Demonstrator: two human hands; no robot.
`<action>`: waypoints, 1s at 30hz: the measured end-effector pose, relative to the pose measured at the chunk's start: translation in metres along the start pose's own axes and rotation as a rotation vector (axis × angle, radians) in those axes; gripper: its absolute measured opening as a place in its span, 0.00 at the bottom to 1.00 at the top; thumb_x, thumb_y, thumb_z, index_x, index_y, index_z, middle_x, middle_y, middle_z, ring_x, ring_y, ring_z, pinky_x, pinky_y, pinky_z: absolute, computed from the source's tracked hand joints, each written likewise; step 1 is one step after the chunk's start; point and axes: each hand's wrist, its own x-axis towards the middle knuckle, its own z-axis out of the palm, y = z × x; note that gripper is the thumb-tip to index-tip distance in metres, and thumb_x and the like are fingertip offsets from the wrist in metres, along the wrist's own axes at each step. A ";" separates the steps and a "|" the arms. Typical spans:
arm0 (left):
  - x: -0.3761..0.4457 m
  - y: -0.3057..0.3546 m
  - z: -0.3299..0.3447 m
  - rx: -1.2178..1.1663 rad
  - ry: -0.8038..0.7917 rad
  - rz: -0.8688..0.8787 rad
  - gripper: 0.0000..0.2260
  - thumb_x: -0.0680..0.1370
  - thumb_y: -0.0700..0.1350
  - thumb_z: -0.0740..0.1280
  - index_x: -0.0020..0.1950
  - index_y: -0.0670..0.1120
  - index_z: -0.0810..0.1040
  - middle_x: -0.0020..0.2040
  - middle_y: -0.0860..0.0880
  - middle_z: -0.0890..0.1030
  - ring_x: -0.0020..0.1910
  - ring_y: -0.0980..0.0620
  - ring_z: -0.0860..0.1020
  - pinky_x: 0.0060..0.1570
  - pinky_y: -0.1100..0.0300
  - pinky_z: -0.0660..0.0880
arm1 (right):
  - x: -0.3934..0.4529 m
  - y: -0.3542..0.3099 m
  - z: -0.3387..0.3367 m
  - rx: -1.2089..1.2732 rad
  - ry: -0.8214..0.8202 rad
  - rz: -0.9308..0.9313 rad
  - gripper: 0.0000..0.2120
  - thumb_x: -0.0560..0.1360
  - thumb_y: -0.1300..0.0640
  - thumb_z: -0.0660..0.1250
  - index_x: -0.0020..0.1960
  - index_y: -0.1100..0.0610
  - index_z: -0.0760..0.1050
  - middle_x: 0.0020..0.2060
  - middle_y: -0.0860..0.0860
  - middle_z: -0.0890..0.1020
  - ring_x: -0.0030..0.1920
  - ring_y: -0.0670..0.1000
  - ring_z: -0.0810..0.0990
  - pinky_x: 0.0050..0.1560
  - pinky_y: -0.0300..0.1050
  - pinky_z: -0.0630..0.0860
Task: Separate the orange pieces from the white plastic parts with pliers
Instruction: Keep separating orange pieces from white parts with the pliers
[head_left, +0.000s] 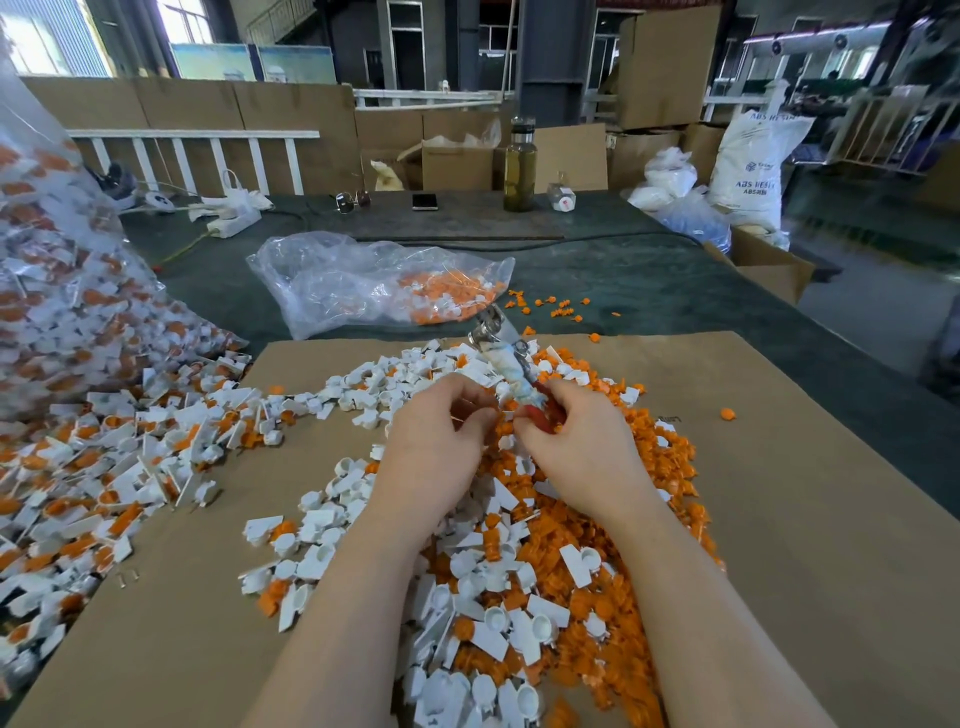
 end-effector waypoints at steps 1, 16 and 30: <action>-0.001 0.001 -0.001 -0.057 -0.003 -0.013 0.10 0.79 0.42 0.69 0.42 0.56 0.79 0.41 0.56 0.84 0.43 0.58 0.81 0.43 0.64 0.75 | 0.000 0.000 0.000 0.009 -0.007 0.000 0.07 0.75 0.51 0.67 0.40 0.45 0.71 0.32 0.42 0.75 0.33 0.42 0.72 0.34 0.37 0.65; 0.003 -0.002 -0.008 -0.139 0.092 -0.067 0.10 0.77 0.42 0.71 0.50 0.57 0.76 0.39 0.57 0.84 0.35 0.62 0.81 0.36 0.64 0.72 | 0.002 -0.003 0.000 0.046 -0.005 0.022 0.09 0.77 0.49 0.68 0.53 0.53 0.78 0.41 0.44 0.80 0.40 0.43 0.77 0.38 0.38 0.73; 0.012 -0.021 -0.003 0.500 -0.047 -0.050 0.09 0.77 0.53 0.71 0.55 0.53 0.83 0.54 0.50 0.79 0.49 0.51 0.77 0.44 0.60 0.69 | 0.003 0.000 0.003 0.056 0.053 0.025 0.05 0.77 0.49 0.67 0.46 0.49 0.72 0.35 0.40 0.73 0.35 0.41 0.73 0.33 0.33 0.64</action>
